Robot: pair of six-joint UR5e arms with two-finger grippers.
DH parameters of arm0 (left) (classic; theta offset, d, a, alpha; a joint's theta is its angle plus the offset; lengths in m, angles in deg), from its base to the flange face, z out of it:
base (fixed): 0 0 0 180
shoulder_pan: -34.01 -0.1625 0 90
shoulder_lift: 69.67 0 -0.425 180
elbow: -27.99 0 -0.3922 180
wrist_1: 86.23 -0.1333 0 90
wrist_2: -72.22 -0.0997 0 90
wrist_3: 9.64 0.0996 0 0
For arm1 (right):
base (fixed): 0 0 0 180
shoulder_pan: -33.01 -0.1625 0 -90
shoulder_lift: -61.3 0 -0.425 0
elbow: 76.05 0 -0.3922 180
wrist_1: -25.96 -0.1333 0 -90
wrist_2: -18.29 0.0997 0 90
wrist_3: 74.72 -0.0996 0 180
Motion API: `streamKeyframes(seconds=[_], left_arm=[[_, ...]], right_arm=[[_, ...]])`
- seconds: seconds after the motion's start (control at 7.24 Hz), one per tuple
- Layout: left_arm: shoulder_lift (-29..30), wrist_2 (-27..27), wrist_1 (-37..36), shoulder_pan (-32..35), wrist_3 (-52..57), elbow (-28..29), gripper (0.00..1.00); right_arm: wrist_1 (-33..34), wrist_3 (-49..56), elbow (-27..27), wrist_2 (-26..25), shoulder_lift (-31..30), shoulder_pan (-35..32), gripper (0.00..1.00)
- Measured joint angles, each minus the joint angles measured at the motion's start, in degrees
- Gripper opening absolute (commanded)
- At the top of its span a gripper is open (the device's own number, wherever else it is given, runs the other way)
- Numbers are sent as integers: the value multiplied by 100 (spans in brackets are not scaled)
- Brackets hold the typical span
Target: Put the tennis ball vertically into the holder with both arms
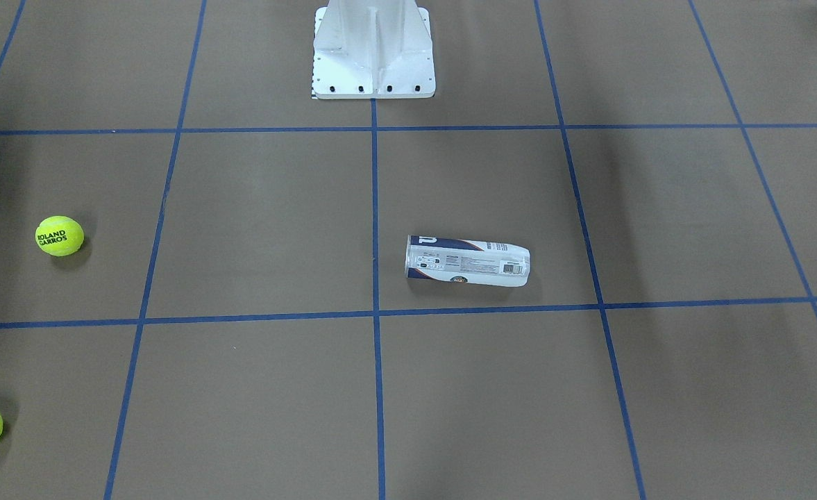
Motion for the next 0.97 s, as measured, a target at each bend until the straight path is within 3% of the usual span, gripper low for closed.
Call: streamKeyframes(seconds=[0.97], left_arm=[[7,204,18,-25,-3,-141,100]], right_arm=[[-13,69,35,-96,13,7,100]])
